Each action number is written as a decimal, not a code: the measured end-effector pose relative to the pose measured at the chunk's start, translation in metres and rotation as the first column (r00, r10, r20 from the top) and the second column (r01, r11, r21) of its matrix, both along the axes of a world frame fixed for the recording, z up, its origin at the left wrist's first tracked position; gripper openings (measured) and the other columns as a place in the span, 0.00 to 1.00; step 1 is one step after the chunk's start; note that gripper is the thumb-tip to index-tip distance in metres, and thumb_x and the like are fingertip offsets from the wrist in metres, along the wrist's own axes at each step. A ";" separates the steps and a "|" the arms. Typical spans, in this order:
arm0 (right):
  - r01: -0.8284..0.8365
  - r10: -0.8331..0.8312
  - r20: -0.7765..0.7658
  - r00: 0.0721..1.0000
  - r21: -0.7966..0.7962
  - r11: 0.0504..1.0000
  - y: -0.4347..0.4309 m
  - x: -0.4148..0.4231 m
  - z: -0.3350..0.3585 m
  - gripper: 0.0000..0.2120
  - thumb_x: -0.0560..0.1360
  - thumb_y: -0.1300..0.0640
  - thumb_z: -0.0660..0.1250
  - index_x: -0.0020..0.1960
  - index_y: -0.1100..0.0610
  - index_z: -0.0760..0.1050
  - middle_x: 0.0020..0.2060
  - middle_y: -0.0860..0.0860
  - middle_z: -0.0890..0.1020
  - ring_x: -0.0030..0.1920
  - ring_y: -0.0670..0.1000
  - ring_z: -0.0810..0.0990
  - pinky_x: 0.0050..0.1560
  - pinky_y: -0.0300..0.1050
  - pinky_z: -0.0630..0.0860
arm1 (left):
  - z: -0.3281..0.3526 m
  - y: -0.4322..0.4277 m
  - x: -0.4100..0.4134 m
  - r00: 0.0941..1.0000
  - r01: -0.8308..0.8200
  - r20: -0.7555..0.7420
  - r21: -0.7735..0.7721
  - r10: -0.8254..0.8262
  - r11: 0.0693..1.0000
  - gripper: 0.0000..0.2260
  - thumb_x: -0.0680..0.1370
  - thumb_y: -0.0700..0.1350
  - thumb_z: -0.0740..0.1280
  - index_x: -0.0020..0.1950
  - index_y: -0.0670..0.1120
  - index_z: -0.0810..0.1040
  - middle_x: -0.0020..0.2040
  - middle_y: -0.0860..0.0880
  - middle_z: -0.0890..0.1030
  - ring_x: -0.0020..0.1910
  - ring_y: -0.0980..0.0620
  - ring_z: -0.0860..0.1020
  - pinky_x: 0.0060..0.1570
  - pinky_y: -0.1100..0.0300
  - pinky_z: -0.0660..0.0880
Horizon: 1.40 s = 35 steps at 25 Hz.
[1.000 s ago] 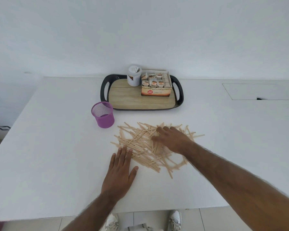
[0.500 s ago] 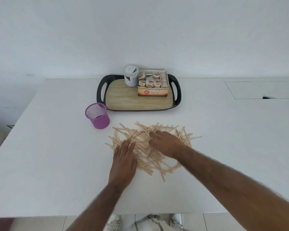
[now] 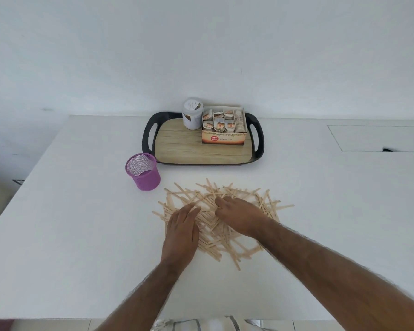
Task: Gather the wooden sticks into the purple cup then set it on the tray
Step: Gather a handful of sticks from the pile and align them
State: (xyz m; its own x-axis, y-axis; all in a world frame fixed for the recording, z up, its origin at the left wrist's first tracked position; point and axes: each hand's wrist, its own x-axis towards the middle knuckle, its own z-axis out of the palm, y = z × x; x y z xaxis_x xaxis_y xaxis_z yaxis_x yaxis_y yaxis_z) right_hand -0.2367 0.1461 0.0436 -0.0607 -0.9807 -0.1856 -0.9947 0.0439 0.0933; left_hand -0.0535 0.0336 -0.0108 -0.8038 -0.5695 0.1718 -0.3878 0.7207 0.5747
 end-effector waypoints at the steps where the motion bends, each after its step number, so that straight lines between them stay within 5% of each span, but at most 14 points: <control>1: -0.007 0.007 -0.006 1.000 0.000 1.000 0.000 0.001 0.000 0.11 0.75 0.68 0.69 0.56 0.60 0.80 0.56 0.55 0.75 0.48 0.53 0.76 0.45 0.51 0.80 | 0.000 -0.001 -0.001 1.000 -0.004 -0.004 0.019 0.004 1.000 0.20 0.81 0.38 0.61 0.73 0.49 0.74 0.75 0.51 0.72 0.75 0.51 0.66 0.76 0.53 0.61; 10: -0.041 0.045 0.052 0.998 -0.079 0.996 -0.006 -0.006 -0.001 0.11 0.74 0.69 0.68 0.52 0.57 0.82 0.51 0.51 0.79 0.48 0.52 0.75 0.42 0.48 0.78 | 0.005 -0.010 -0.011 0.990 -0.038 -0.127 0.151 0.057 0.988 0.20 0.82 0.35 0.59 0.70 0.50 0.77 0.72 0.54 0.74 0.73 0.60 0.67 0.73 0.57 0.65; 13: 0.149 -0.105 0.251 0.962 -0.163 0.975 -0.012 -0.013 0.005 0.11 0.79 0.66 0.64 0.54 0.54 0.82 0.50 0.48 0.82 0.50 0.50 0.80 0.48 0.46 0.79 | 0.011 -0.010 -0.015 0.971 -0.060 -0.210 0.249 0.114 0.967 0.19 0.82 0.34 0.59 0.68 0.50 0.77 0.69 0.54 0.76 0.72 0.59 0.70 0.73 0.57 0.67; 15: 0.365 -0.247 0.489 0.837 -0.161 0.917 -0.017 -0.019 0.015 0.10 0.81 0.61 0.64 0.54 0.54 0.84 0.48 0.45 0.84 0.47 0.45 0.81 0.48 0.38 0.77 | 0.017 -0.010 -0.020 0.954 -0.051 -0.257 0.366 0.153 0.929 0.17 0.83 0.37 0.61 0.68 0.52 0.77 0.67 0.57 0.78 0.70 0.59 0.73 0.70 0.58 0.70; 18: 0.659 -0.297 0.834 0.464 -0.101 0.745 -0.022 -0.027 0.031 0.08 0.77 0.63 0.69 0.47 0.52 0.85 0.35 0.43 0.84 0.35 0.42 0.80 0.39 0.39 0.79 | 0.028 -0.008 -0.031 0.964 0.019 -0.231 0.558 0.133 0.830 0.16 0.83 0.46 0.66 0.70 0.57 0.74 0.66 0.63 0.76 0.68 0.61 0.74 0.64 0.63 0.72; 20: 0.765 -0.251 0.935 0.249 -0.031 0.643 -0.025 -0.033 0.042 0.07 0.76 0.65 0.71 0.43 0.55 0.84 0.32 0.49 0.84 0.32 0.46 0.81 0.38 0.43 0.81 | 0.035 -0.005 -0.040 0.976 0.047 -0.195 0.624 0.098 0.780 0.19 0.82 0.51 0.67 0.73 0.57 0.72 0.69 0.62 0.75 0.68 0.61 0.73 0.63 0.62 0.71; 24: 0.835 -0.082 0.997 -0.015 0.058 0.547 -0.027 -0.041 0.063 0.03 0.77 0.69 0.70 0.47 0.69 0.81 0.41 0.66 0.85 0.36 0.51 0.81 0.40 0.41 0.81 | 0.046 -0.001 -0.062 0.971 0.066 -0.207 0.713 0.120 0.698 0.23 0.82 0.53 0.68 0.76 0.52 0.71 0.72 0.56 0.75 0.70 0.60 0.73 0.68 0.60 0.71; 26: 0.853 0.067 0.979 -0.193 0.133 0.504 -0.026 -0.043 0.070 0.03 0.78 0.71 0.67 0.46 0.70 0.79 0.44 0.67 0.84 0.37 0.52 0.81 0.39 0.41 0.81 | 0.050 0.001 -0.072 0.962 0.059 -0.200 0.818 0.186 0.572 0.22 0.81 0.57 0.68 0.73 0.51 0.74 0.70 0.55 0.78 0.69 0.58 0.75 0.69 0.57 0.71; 27: 0.858 0.154 0.944 -0.292 0.188 0.478 -0.025 -0.043 0.073 0.05 0.78 0.72 0.66 0.44 0.68 0.79 0.44 0.66 0.83 0.36 0.52 0.81 0.39 0.41 0.81 | 0.052 0.003 -0.076 0.941 0.034 -0.174 0.902 0.291 0.430 0.21 0.81 0.59 0.66 0.69 0.50 0.77 0.68 0.53 0.80 0.68 0.56 0.76 0.69 0.56 0.71; 29: 0.847 0.264 0.864 -0.429 0.283 0.450 -0.024 -0.037 0.074 0.08 0.79 0.72 0.66 0.43 0.65 0.80 0.44 0.64 0.83 0.35 0.51 0.80 0.38 0.40 0.81 | 0.054 0.004 -0.084 0.828 0.060 -0.037 0.998 0.560 -0.023 0.23 0.83 0.61 0.59 0.63 0.45 0.80 0.65 0.46 0.82 0.64 0.50 0.79 0.70 0.53 0.70; 31: 0.822 0.236 0.852 -0.468 0.321 0.471 -0.024 -0.020 0.069 0.05 0.79 0.71 0.65 0.47 0.69 0.80 0.44 0.63 0.84 0.35 0.50 0.80 0.37 0.39 0.80 | 0.057 0.001 -0.087 0.753 0.217 0.048 0.923 0.656 -0.318 0.28 0.84 0.61 0.56 0.62 0.38 0.81 0.62 0.39 0.82 0.60 0.45 0.81 0.67 0.51 0.75; 35: 0.827 0.216 0.859 -0.464 0.333 0.453 -0.023 0.016 0.057 0.05 0.78 0.70 0.67 0.53 0.70 0.79 0.37 0.60 0.82 0.34 0.50 0.79 0.37 0.41 0.79 | 0.075 0.003 -0.099 0.747 0.363 -0.021 0.851 0.665 -0.380 0.23 0.86 0.53 0.58 0.56 0.34 0.82 0.54 0.35 0.84 0.40 0.47 0.84 0.37 0.58 0.83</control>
